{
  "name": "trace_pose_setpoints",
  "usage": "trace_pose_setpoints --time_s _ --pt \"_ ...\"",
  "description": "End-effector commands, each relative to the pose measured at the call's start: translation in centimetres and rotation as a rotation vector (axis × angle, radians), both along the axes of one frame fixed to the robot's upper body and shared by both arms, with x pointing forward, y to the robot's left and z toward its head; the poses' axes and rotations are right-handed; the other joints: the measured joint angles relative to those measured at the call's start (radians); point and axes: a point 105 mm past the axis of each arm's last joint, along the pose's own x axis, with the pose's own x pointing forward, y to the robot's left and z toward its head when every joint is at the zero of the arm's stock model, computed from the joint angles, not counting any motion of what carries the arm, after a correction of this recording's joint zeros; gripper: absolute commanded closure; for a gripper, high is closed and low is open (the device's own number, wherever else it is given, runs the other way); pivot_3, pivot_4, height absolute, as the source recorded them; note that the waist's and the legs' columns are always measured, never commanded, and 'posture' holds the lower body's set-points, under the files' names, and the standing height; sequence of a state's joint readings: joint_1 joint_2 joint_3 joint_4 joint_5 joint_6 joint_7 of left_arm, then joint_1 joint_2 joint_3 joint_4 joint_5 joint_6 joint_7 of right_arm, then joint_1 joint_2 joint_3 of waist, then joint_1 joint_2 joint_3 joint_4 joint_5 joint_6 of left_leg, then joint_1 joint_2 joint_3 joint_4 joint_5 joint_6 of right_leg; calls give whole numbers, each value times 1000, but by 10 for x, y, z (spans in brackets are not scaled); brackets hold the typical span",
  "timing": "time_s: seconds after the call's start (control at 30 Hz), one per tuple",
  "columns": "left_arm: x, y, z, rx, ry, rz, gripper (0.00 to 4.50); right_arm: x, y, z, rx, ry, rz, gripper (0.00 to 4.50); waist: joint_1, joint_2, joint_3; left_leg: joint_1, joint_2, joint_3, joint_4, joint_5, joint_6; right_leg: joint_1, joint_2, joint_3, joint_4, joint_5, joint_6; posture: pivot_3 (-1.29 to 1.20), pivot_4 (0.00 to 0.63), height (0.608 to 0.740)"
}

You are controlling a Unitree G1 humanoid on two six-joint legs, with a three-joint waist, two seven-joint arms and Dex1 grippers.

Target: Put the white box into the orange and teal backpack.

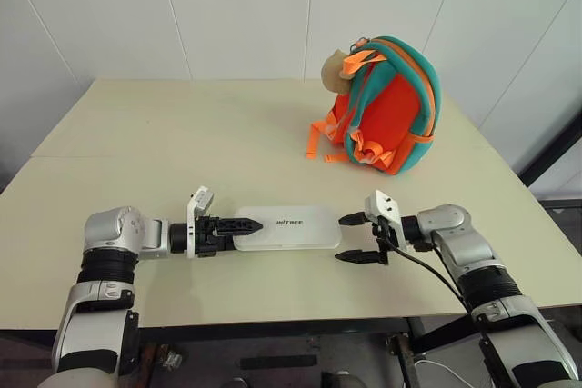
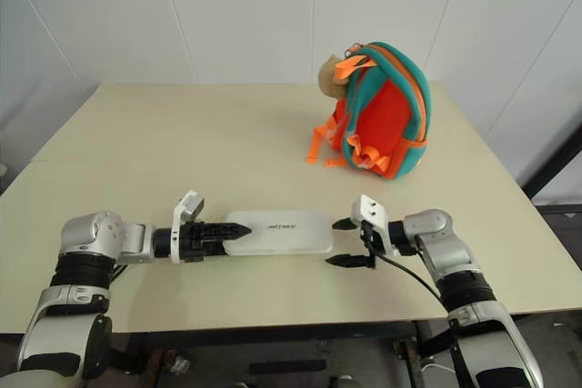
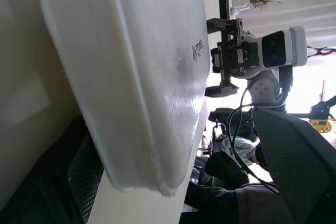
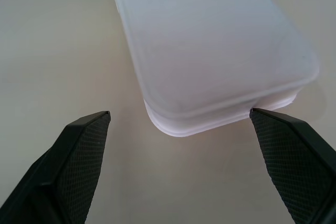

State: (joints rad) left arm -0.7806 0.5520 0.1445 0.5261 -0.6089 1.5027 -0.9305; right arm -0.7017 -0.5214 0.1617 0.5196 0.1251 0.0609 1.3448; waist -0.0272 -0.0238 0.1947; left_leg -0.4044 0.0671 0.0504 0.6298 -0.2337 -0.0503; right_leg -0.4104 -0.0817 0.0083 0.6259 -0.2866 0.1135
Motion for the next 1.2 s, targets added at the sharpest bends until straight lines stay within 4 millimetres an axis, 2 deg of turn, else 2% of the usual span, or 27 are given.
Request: trace_pose_setpoints --time_s 0.03,0.33,0.43,0.63,0.7,0.87,1.03,1.13,1.2 --pt "-3 -3 -18 17 91 6 24 1 2 6 -4 -45 17 5 1 0 0 0 0 0 0 0 0 0 0 0 0 0 0 0 150 740" --pt "-2 -14 -18 -46 146 -12 24 -5 -18 -3 -36 -52 -21 5 3 0 0 1 0 -1 1 0 0 1 0 0 0 1 1 0 150 740" --pt "-3 -17 -18 -51 155 -26 631 -8 -24 -5 -45 -57 -37 0 3 0 0 1 0 -1 1 0 0 1 0 0 0 1 1 0 150 740" --pt "-2 -23 -17 -75 161 -33 2467 -13 -33 -9 -57 -59 -66 0 1 0 0 0 0 -1 0 0 0 1 0 0 -1 1 1 0 150 740" --pt "-2 -26 -15 -97 164 -32 2915 -15 -35 -10 -53 -58 -78 0 3 -1 0 0 0 -1 0 0 0 1 0 0 -1 1 1 0 150 740" --pt "-2 -32 -13 -144 155 -28 3057 -17 -40 -9 -27 -66 -121 0 3 -1 -1 0 -1 -1 1 0 0 2 0 0 -1 1 1 0 150 740" --pt "-5 -28 5 -194 10 -4 3057 -9 -55 29 126 -147 -296 0 1 -1 -1 0 -1 -1 0 0 0 1 -1 0 -1 1 1 0 150 740" --pt "-4 -8 15 -203 -91 75 3057 0 -67 62 228 -207 -409 0 -4 -1 -1 0 0 -1 0 0 -1 0 -1 0 -1 1 1 0 150 740" --pt "-5 7 16 -186 -150 132 3057 7 -75 77 224 -252 -461 0 -10 -1 -1 0 0 -1 -1 0 -2 0 -1 0 -1 1 1 0 150 740"
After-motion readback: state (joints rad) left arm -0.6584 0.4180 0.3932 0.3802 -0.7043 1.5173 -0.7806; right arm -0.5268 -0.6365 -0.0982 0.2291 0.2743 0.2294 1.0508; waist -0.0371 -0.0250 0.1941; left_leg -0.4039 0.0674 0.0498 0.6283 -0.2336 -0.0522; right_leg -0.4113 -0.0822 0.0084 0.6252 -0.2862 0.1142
